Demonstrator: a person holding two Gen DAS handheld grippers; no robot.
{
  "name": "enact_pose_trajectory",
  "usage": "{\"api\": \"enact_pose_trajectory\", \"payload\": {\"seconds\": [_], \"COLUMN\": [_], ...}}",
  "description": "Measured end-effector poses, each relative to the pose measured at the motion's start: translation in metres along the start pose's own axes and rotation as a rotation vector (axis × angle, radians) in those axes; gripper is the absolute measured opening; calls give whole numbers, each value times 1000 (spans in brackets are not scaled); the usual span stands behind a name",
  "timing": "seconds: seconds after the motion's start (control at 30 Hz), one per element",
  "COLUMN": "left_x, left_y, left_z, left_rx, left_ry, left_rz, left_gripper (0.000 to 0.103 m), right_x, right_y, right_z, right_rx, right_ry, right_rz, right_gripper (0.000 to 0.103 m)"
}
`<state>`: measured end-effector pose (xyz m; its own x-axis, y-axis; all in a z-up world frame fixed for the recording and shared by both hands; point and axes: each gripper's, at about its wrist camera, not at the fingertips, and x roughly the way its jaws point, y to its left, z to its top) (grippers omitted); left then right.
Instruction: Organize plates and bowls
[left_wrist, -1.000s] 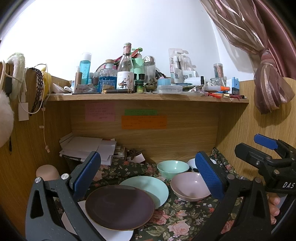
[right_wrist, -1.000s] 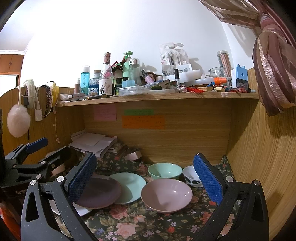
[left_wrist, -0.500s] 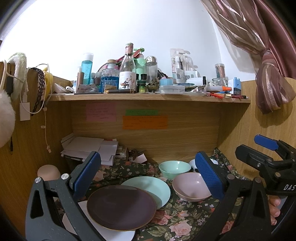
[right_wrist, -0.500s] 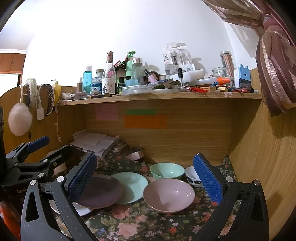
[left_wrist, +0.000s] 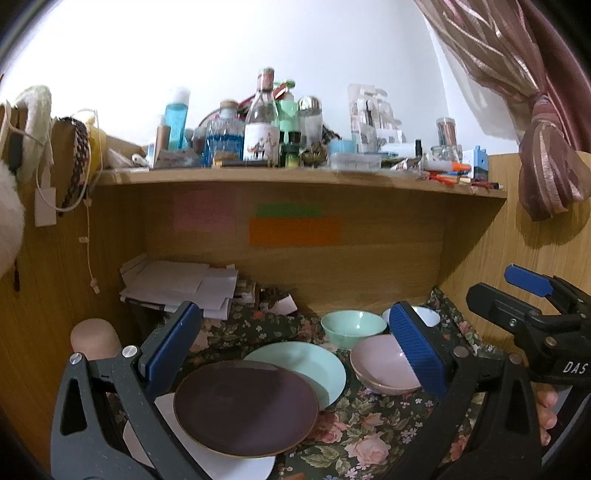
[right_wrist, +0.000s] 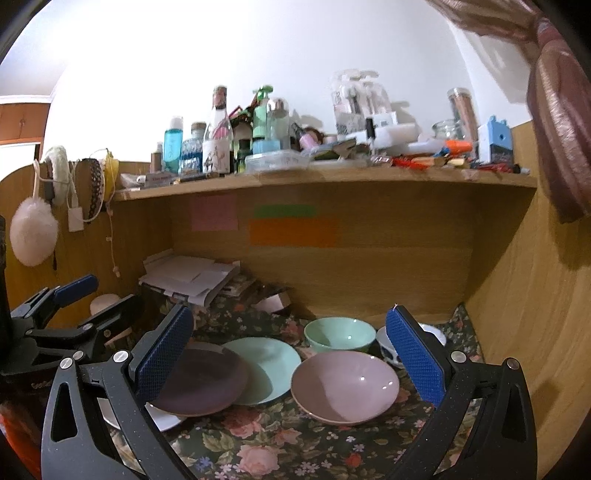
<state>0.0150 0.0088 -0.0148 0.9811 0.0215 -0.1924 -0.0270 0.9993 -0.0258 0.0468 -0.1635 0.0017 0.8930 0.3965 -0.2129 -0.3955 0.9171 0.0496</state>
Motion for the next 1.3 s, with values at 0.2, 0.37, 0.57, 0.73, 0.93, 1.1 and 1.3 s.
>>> {"api": "enact_pose_trajectory", "payload": {"seconds": [0.2, 0.37, 0.57, 0.73, 0.93, 1.1, 1.3], "left_x": [28, 56, 77, 93, 100, 104, 108], "left_y": [22, 51, 82, 109, 120, 125, 129], "left_z": [-14, -32, -54, -72, -84, -90, -92], "left_rx": [-38, -74, -59, -102, -67, -63, -80], "left_ry": [107, 206, 306, 411, 468, 491, 531], "left_rz": [-19, 13, 78, 99, 138, 162, 150], "left_gripper": [103, 103, 103, 100, 86, 86, 86], "right_x": [30, 56, 90, 123, 158, 190, 220], "right_y": [11, 21, 34, 45, 59, 58, 57], "right_z": [-12, -25, -40, -51, -63, -74, -88], "right_rx": [-24, -40, -69, -100, -139, -125, -114], "right_ry": [58, 120, 219, 311, 407, 516, 644], "right_rz": [24, 76, 134, 155, 204, 248, 280], "right_gripper": [103, 103, 103, 103, 96, 75, 54]}}
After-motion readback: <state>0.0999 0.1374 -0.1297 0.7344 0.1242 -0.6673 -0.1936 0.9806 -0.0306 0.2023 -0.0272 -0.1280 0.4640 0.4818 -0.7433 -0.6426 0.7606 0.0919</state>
